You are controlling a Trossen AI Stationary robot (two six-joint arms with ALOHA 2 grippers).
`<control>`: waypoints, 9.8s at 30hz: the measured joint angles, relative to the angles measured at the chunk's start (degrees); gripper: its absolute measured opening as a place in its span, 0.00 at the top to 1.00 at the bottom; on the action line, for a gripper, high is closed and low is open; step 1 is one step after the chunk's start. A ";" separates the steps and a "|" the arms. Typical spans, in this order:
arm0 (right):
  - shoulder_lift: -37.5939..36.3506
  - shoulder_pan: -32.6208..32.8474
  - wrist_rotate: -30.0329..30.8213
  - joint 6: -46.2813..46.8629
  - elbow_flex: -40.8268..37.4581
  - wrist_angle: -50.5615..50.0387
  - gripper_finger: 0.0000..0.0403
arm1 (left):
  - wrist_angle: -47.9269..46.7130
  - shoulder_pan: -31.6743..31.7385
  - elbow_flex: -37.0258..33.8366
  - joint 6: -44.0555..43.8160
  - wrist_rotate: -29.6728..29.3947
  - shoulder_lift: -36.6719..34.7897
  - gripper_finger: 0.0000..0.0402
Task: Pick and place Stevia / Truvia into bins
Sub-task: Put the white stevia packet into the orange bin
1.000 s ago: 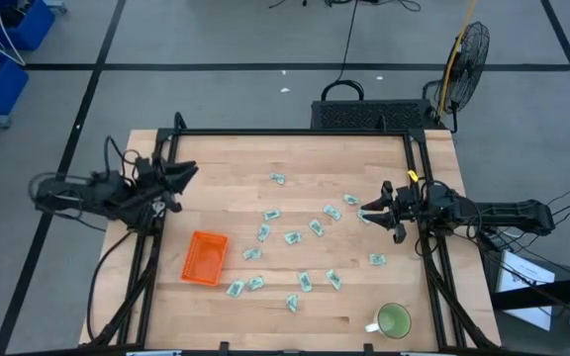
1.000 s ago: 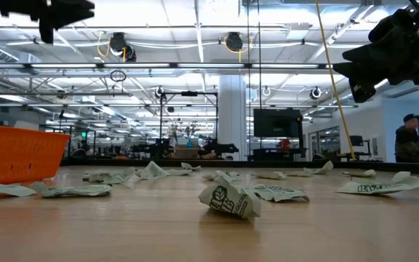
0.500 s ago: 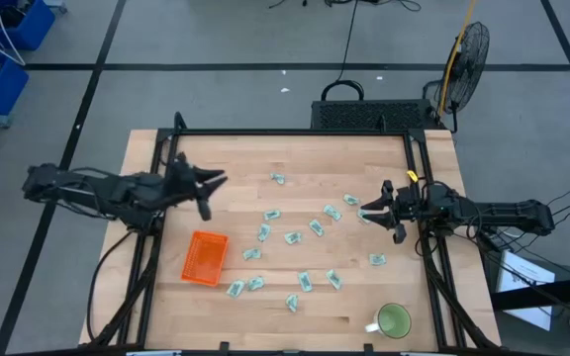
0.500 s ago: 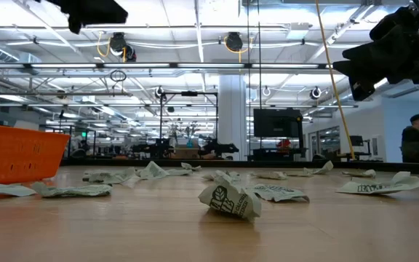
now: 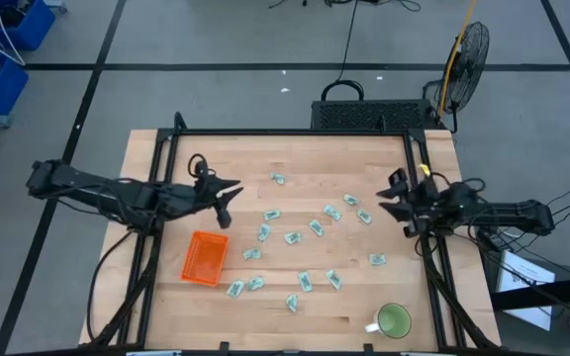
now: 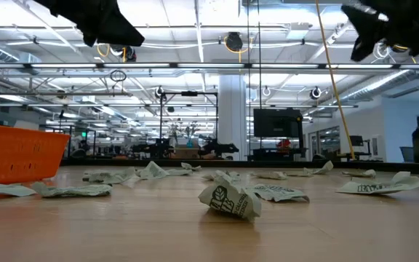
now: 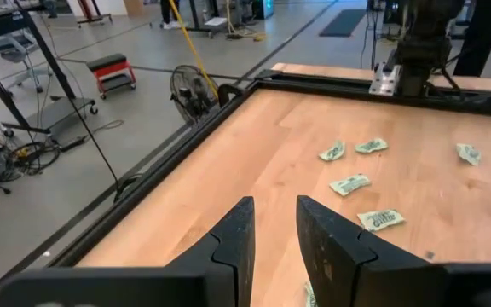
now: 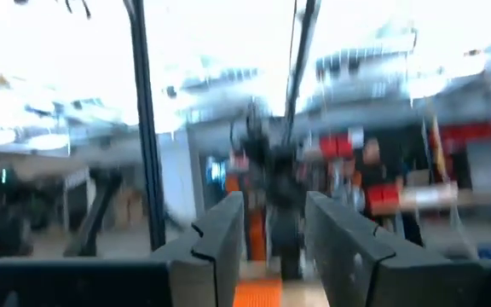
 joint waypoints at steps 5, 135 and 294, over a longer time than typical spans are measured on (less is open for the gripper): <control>0.28 -0.03 0.21 -2.80 3.16 2.22 0.69 | 2.03 0.38 0.00 3.58 -0.22 0.80 0.77; 132.61 8.17 -2.58 -13.19 96.76 5.55 0.85 | 5.08 16.79 -0.04 7.11 -5.56 -9.84 0.77; 50.43 7.20 19.85 -8.91 34.82 -27.72 0.78 | -43.22 -2.07 32.54 -12.82 9.42 25.08 0.82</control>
